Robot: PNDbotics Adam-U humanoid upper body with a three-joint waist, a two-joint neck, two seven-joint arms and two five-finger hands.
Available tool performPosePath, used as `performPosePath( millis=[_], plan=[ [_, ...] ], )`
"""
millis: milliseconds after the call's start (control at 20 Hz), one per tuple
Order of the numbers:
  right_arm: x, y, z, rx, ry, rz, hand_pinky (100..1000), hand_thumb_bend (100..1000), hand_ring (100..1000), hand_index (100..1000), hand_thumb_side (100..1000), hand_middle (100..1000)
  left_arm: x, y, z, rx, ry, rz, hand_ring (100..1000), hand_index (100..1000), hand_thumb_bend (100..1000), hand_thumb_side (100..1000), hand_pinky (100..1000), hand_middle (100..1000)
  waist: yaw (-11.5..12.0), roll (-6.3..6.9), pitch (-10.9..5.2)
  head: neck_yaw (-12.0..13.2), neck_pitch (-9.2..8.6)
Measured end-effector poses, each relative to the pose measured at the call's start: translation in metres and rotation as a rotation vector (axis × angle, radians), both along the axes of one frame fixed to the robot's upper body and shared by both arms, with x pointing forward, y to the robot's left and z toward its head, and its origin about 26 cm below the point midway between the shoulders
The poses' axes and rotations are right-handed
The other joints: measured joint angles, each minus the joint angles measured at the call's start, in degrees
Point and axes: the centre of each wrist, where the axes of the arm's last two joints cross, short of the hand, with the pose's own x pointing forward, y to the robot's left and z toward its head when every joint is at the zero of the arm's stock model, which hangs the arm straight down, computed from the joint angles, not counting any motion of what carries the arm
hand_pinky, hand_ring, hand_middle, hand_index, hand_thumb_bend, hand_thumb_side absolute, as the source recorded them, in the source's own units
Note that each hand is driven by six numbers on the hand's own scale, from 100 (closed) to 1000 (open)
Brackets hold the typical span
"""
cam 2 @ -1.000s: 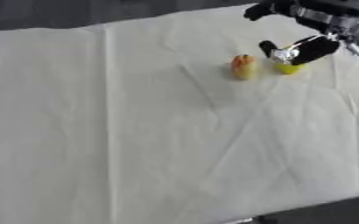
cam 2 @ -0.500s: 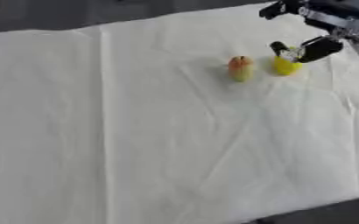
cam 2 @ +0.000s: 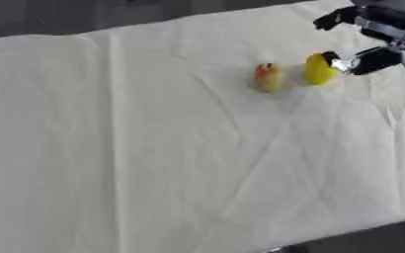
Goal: Pick up the objects with one hand, pass them to the other hand, and then place them into the box on the other side of the table.
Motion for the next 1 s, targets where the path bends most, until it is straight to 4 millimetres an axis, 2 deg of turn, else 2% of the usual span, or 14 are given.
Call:
performPosePath(
  millis=[100, 450, 1000],
  plan=[
    [-0.002, -0.004, -0.002, 0.002, 0.018, -0.012, 947, 282, 840, 920, 324, 814, 0.000, 0.000, 0.000, 0.000, 0.002, 0.002, 694, 790, 100, 728, 791, 710, 0.0, 0.00, 0.00, -0.2, -0.01],
    [-0.007, -0.015, -0.007, 0.031, 0.054, -0.044, 950, 284, 841, 924, 310, 815, 0.000, 0.000, 0.000, 0.004, 0.004, 0.008, 695, 788, 100, 729, 791, 709, 0.6, 0.00, 1.00, -0.8, -0.79],
    [-0.012, -0.022, -0.011, 0.053, 0.000, -0.108, 948, 287, 848, 927, 310, 819, 0.000, 0.000, 0.001, 0.005, 0.005, 0.017, 694, 784, 100, 735, 791, 707, 1.3, 0.00, 2.67, -1.0, -2.07]
  ],
)
